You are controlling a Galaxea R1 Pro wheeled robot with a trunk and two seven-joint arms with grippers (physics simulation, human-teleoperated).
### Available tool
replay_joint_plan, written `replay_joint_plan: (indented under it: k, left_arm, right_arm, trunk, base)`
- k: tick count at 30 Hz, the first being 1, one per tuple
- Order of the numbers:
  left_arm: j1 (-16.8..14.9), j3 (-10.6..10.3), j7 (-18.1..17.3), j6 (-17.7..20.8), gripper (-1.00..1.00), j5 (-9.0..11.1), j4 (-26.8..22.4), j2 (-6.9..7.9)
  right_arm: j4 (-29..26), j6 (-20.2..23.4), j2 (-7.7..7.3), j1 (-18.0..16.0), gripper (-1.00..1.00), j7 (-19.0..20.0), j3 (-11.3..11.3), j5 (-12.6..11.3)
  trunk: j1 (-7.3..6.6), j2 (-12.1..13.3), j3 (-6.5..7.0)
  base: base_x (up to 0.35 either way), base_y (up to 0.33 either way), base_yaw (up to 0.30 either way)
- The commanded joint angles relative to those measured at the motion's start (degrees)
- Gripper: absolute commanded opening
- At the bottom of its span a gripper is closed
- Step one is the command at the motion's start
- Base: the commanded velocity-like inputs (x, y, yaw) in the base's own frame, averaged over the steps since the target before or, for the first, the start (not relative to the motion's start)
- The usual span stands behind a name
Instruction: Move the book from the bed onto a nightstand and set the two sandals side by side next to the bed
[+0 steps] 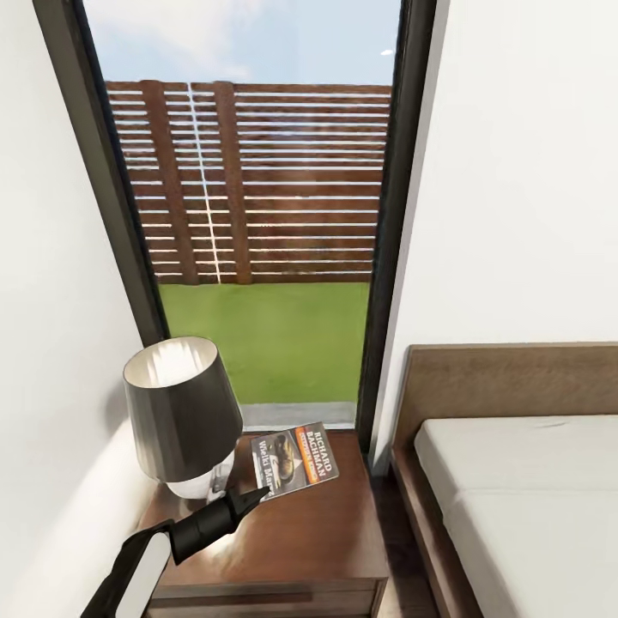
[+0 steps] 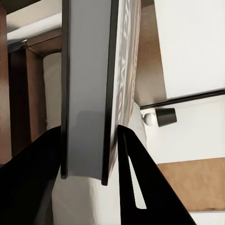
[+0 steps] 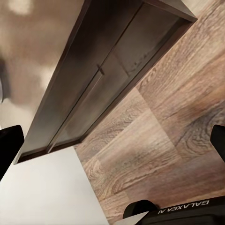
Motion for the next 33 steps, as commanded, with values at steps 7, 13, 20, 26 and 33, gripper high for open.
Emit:
replay_joint_plan:
  k: [7, 13, 20, 26, 33]
  left_arm:
    - [0.0, 0.2, 2.5, 0.4, -1.00, 0.1, 0.5, -0.23]
    - [0.0, 0.3, 7.4, 0.4, -1.00, 0.3, 0.6, -0.48]
    - [0.0, 0.3, 9.8, 0.1, -1.00, 0.3, 0.9, -0.59]
    - [-0.2, 0.3, 10.5, -1.4, -1.00, 0.2, 3.7, -0.60]
    - [-0.5, 0.3, 10.6, -2.5, -1.00, 0.2, 7.3, -0.61]
  right_arm:
    - [0.2, 0.1, -0.01, -0.1, 1.00, 0.3, 0.0, -0.2]
    - [0.2, 0.1, -0.01, -0.1, 1.00, 0.3, 0.0, -0.2]
    - [0.2, 0.1, -0.01, -0.1, 1.00, 0.3, 0.0, -0.3]
    - [0.2, 0.1, -0.01, -0.1, 1.00, 0.3, 0.0, -0.3]
    - [0.2, 0.1, -0.01, -0.1, 1.00, 0.3, -0.1, -0.3]
  trunk:
    - [-0.01, 0.0, -0.05]
    - [-0.01, 0.0, -0.05]
    - [-0.01, 0.0, -0.05]
    - [-0.01, 0.0, -0.05]
    - [-0.01, 0.0, -0.05]
  base:
    - [0.003, 0.000, 0.000]
    - [0.000, 0.000, 0.000]
    - [0.000, 0.000, 0.000]
    - [0.000, 0.000, 0.000]
    - [0.000, 0.000, 0.000]
